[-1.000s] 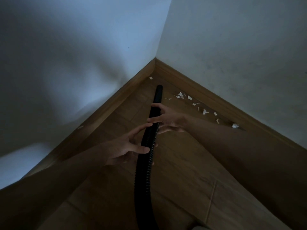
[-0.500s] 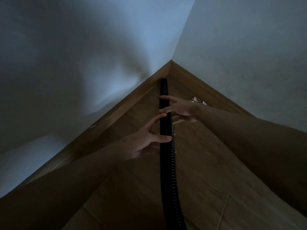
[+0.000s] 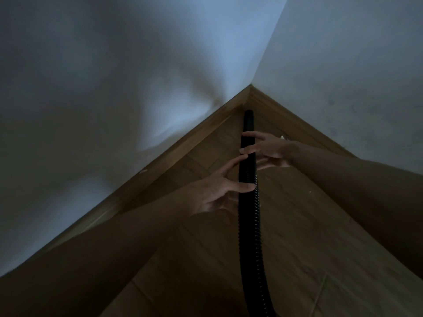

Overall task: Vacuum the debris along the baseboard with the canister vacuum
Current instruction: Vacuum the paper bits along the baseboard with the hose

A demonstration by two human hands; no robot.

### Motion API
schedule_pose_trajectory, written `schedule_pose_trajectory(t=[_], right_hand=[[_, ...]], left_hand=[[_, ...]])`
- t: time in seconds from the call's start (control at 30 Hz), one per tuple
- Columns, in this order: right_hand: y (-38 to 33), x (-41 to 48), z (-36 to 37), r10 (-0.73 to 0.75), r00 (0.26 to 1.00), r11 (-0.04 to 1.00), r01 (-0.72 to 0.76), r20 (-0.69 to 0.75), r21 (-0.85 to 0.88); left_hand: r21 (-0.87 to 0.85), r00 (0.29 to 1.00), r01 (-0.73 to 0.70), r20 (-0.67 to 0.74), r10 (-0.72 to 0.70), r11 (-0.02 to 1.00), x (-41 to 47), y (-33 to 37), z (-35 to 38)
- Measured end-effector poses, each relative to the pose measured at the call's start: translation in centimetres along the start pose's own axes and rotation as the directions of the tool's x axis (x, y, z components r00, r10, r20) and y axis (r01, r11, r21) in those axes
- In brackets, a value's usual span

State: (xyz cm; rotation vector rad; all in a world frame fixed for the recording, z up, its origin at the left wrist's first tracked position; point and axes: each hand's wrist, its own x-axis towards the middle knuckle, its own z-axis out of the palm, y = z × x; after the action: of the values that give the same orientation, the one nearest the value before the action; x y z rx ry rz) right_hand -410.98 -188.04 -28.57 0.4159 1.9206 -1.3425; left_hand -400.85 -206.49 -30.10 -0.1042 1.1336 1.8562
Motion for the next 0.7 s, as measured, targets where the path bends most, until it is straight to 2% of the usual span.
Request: schedule_pose_trajectory(t=[0.43,0.7], right_hand=[[4.6,-5.1,2.2,-0.027,0.998,0.969,0.014,0.052,0.245],[5.2,-6.8,4.2,-0.033,0.997,0.944,0.009,0.066,0.331]], left_hand=[[0.200,0.984,0.105,0.122,-0.131,0.974,-3.4,-0.5,-0.5],[0.260,0.979,0.144,0.102,-0.176,0.955,-5.8,-0.3,0.0]])
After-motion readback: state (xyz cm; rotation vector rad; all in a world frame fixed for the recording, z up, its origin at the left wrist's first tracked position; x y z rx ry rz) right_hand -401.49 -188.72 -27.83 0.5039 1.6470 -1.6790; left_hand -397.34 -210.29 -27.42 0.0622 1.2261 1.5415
